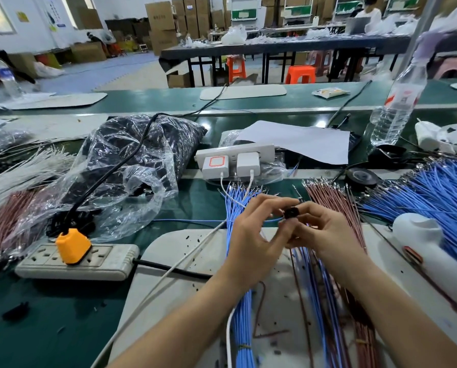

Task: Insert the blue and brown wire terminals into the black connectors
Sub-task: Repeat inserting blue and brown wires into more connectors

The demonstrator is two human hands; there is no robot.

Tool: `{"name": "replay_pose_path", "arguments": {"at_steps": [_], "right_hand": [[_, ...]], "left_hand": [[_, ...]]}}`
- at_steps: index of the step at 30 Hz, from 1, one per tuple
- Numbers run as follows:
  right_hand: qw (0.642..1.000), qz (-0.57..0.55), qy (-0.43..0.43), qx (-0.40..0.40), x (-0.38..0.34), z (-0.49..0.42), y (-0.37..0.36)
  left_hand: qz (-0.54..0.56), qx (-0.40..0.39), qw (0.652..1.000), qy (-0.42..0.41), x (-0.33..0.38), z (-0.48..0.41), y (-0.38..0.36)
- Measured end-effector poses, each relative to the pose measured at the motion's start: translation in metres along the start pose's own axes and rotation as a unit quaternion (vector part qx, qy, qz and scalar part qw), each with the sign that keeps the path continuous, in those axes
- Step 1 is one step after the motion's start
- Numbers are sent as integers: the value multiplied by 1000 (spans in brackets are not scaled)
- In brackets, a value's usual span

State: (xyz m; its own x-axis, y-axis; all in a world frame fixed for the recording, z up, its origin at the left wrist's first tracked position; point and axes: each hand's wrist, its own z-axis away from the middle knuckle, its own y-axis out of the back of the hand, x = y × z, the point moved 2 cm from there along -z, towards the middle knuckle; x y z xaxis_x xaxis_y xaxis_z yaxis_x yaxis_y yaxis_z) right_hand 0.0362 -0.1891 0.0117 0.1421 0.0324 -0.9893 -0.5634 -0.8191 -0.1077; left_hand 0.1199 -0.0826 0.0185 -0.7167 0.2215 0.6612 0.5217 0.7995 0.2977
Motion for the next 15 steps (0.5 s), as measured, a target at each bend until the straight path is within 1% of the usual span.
{"name": "replay_pose_path", "arguments": {"at_steps": [3,5,7,12,15], "right_hand": [[995,62,75,10,-1,0,0],[990,96,105,21,0,0,0],[986,107,128,30,-1,2,-1],[979,129,148,62,-1,3,-1],[977,134,156,57,-2,3,-1]], "left_hand": [[-11,5,1000,-15,1,1,-1],[-10,5,1000,-21,2,1,-2],[-9,5,1000,-23,2,1,-2],[3,8,1000,-19,1,2,-2],[3,5,1000,-14,-1,1,-2]]}}
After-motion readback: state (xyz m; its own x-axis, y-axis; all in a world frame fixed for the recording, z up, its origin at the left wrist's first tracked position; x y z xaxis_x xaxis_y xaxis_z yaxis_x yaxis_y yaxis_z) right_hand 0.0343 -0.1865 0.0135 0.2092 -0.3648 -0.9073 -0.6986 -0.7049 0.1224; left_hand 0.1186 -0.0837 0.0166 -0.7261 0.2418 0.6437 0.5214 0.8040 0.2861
